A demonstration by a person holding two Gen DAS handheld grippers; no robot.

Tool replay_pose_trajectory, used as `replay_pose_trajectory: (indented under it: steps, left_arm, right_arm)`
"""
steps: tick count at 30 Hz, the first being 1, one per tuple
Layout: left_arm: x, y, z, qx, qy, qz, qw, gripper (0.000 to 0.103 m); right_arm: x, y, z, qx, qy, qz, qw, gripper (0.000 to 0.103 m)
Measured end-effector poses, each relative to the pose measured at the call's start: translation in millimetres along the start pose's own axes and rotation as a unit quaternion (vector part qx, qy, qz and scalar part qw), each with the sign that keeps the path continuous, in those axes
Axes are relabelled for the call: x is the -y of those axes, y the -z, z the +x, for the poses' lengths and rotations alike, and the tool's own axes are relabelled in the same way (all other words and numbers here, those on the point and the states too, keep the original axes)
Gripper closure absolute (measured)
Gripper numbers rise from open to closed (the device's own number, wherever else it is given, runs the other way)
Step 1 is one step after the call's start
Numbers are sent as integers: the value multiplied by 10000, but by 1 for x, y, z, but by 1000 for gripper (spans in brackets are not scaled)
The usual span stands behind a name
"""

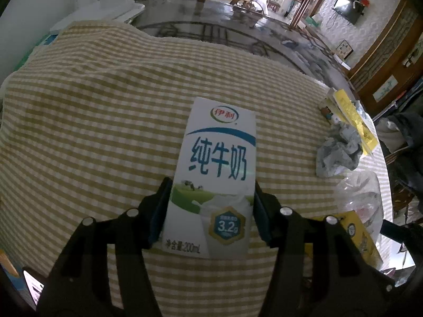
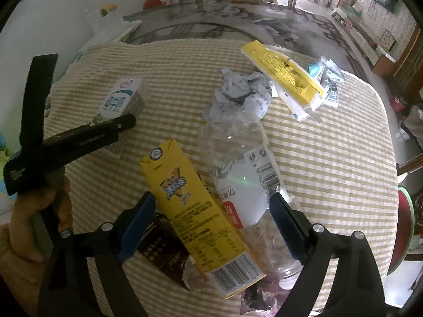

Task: Collect trash
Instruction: 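Grasp the white milk carton with the left gripper while the right gripper approaches the yellow tea carton, then grasp the yellow tea carton with the right gripper and lift it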

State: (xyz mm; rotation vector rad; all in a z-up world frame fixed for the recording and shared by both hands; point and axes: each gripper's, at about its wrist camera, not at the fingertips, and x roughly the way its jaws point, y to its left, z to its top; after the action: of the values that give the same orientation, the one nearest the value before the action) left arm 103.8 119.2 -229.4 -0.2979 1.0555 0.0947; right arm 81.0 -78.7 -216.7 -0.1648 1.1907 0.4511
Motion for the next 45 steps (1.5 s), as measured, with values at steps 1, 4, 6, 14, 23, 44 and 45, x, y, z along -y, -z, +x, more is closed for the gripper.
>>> replay_pose_trajectory:
  steps: [1, 4, 6, 14, 23, 44, 45]
  left_arm:
    - [-1, 1, -1, 16, 12, 0, 10000, 49]
    - [-2, 1, -2, 59, 34, -24, 10000, 49]
    - [-4, 2, -7, 148, 24, -61, 9999, 49]
    - [-2, -8, -29, 461, 174, -152, 9987, 50]
    - [3, -11, -35, 525, 276, -115, 9982, 49]
    - [-1, -9, -39, 530, 260, -218, 9980, 50]
    - [0, -9, -40, 535, 264, -202, 9980, 49]
  right_arm:
    - [-1, 0, 0, 18, -16, -26, 10000, 18]
    - [-3, -1, 3, -2, 66, -102, 9999, 17]
    - [-2, 0, 5, -28, 109, -123, 9999, 17]
    - [1, 0, 1, 16, 6, -123, 9999, 49]
    - [-10, -6, 1, 4, -265, -207, 9994, 63]
    - [-29, -16, -3, 199, 136, -667, 9975, 39]
    - [-30, -17, -4, 208, 102, -670, 9975, 39]
